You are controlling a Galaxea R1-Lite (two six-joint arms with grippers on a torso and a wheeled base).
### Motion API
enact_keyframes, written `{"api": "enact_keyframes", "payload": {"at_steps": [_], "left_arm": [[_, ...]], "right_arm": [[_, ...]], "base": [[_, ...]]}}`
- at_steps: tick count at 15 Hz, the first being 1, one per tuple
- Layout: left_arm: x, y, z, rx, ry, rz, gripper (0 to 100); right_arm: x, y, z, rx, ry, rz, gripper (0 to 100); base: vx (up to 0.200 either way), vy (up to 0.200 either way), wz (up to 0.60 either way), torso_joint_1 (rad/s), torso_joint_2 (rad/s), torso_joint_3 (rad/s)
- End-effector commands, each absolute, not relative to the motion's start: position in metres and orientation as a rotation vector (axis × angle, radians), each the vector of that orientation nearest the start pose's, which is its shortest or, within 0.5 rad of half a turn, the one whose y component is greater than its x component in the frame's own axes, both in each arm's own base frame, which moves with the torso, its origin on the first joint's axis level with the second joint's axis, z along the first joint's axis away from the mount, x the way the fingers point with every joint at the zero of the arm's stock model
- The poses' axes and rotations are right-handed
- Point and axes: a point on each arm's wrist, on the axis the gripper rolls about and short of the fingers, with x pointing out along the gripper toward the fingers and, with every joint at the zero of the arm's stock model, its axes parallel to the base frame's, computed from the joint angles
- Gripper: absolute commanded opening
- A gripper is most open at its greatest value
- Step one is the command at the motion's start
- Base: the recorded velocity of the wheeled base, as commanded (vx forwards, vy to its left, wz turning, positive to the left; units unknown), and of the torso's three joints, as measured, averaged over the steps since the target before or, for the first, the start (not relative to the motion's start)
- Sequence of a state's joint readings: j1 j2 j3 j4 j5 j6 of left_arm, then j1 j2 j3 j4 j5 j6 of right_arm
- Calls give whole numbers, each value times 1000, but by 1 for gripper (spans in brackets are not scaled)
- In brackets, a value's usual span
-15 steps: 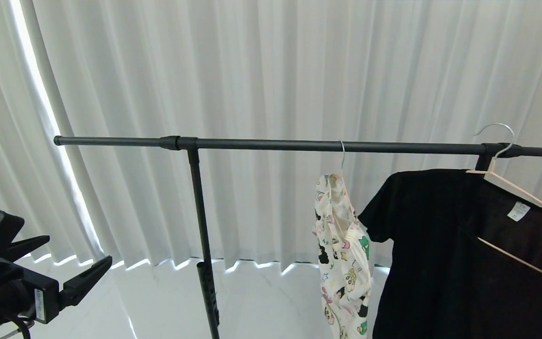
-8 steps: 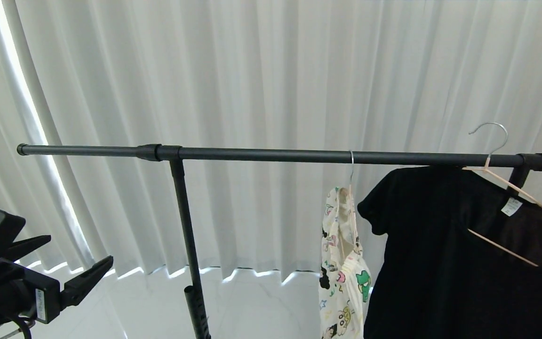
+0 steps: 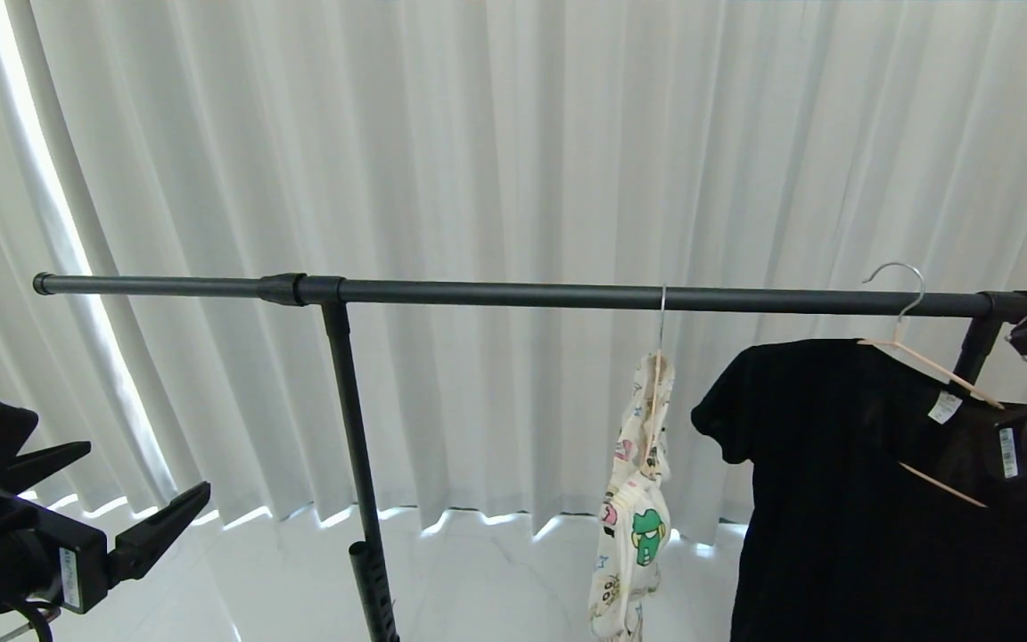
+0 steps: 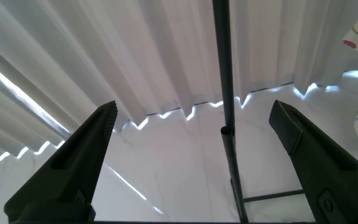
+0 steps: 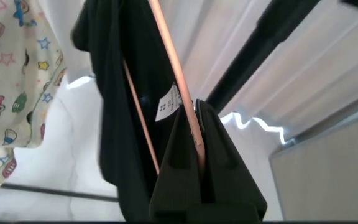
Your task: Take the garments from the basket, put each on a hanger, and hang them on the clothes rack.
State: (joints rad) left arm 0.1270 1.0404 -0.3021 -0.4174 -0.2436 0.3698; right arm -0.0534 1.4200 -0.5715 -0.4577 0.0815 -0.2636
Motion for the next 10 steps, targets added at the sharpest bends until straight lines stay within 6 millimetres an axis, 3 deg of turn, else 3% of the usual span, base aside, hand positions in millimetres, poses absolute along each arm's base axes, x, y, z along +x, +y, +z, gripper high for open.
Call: {"api": "enact_keyframes", "payload": {"at_steps": [1,4,10], "left_arm": [[124,10,165,309,285,-172,100],[123,10,165,310,284,-171,100],[123,10,166,311,281,-169,100]], "right_arm": [[229,-5,171,-240,409,93,0],[237,6,168,-261,422,97,0],[235,15,169,-268,417,133,0]], "base": [[0,0,0,0,0,0],[0,0,0,0,0,0],[0,0,0,0,0,0]]}}
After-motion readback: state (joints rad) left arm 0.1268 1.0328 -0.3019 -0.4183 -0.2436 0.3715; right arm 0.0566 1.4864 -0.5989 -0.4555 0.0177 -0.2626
